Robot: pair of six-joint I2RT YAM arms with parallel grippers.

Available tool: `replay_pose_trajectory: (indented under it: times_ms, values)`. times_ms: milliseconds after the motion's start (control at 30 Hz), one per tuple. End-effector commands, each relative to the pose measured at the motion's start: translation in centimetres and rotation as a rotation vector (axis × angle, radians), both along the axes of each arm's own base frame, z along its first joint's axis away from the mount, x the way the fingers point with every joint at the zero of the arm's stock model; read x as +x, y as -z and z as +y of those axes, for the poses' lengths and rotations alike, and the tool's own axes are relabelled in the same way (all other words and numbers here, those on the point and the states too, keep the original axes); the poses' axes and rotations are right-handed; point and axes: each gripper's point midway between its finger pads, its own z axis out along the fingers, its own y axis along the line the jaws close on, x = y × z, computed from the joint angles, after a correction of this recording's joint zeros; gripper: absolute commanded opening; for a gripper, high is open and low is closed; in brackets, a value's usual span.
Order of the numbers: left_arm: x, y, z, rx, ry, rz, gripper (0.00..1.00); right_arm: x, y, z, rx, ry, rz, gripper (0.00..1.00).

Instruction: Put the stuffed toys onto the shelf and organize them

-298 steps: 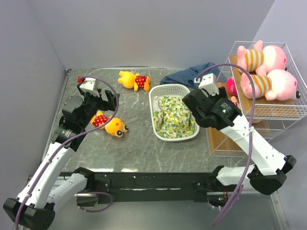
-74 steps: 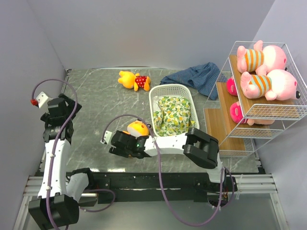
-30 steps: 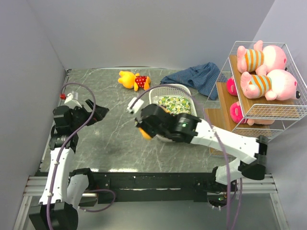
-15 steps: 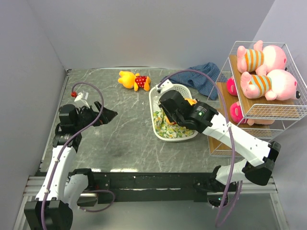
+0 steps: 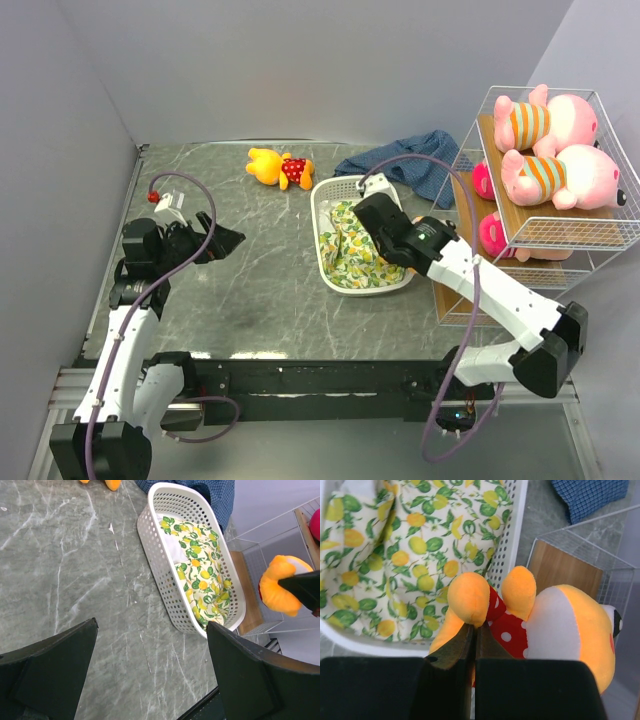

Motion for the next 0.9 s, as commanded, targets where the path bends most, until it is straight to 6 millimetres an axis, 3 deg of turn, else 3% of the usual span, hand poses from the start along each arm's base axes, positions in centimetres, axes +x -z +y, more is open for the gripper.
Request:
replay_pose_trajectory:
  times_ms: [0,167,367,867]
  values:
    - [0.1,-1.7,-0.3,0.01,0.021,-0.068,0.96,3.5,-0.8,-0.3,-0.008,0.06,-0.1,0.0]
    - [-0.1,-1.9,-0.2,0.014,0.016,-0.082,0.96,6.3,0.9,-2.0,-0.093,0.155,-0.121,0.02]
    - [-0.1,-2.0,-0.4,0.016,0.026,-0.082,0.96,8.0,3.1,-2.8,-0.189,0.142,-0.097,0.09]
    - [-0.3,-2.1,-0.5,0.02,0.02,-0.089,0.96,9.6,5.3,-7.5,-0.272,0.28,-0.087,0.17]
